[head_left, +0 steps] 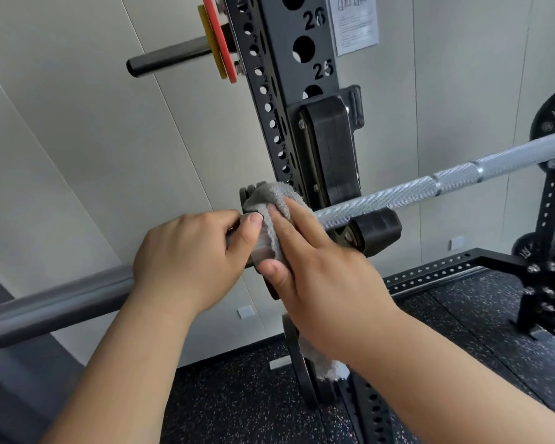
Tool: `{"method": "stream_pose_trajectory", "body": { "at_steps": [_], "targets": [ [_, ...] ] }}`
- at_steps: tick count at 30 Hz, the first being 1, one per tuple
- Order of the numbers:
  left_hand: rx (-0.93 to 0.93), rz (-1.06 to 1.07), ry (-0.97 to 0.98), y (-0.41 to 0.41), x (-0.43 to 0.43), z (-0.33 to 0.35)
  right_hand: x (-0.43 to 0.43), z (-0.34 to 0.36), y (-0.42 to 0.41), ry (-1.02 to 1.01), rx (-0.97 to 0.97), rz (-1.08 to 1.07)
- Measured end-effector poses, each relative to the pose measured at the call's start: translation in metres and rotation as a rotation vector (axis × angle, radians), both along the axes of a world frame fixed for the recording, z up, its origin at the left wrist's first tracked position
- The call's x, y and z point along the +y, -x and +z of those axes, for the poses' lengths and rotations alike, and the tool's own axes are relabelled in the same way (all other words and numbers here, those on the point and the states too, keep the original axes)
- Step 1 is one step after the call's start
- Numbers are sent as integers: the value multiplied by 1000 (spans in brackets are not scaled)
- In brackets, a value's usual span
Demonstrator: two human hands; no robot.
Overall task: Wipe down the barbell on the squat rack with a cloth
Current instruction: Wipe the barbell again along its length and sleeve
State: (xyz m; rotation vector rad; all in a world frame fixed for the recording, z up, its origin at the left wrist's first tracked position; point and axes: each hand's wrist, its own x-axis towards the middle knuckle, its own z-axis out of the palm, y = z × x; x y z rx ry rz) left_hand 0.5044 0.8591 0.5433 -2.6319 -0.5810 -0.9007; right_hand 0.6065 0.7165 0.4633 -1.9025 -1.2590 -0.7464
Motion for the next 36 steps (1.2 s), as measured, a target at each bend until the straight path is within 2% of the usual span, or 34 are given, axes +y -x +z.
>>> {"method": "stream_pose_trajectory", "body": {
  "at_steps": [3,6,9,13,18,23,29,33,36],
  "targets": [
    [2,1,4,2,-1,0,5,-7,6,-86,67,24],
    [4,2,20,1,-2,0,-12,-20,13,-58,64,57],
    [16,10,68,-1,-2,4,-19,-17,10,-33,-66,-60],
    [23,4,49,-1,-3,4,4,-5,11,-66,-3,-175],
    [25,10,34,1,-2,2,-13,-19,11,-32,-9,-46],
    [4,-6,36,0,-2,2,-21,-15,10,-88,-39,-204],
    [20,23,-24,1,-5,0,-4,-16,20,-66,34,-77],
    [39,23,-33,0,-5,1,-20,-23,11,20,32,-205],
    [43,8,0,-1,-6,2,-8,-13,14,4,-2,-195]
  ]
}}
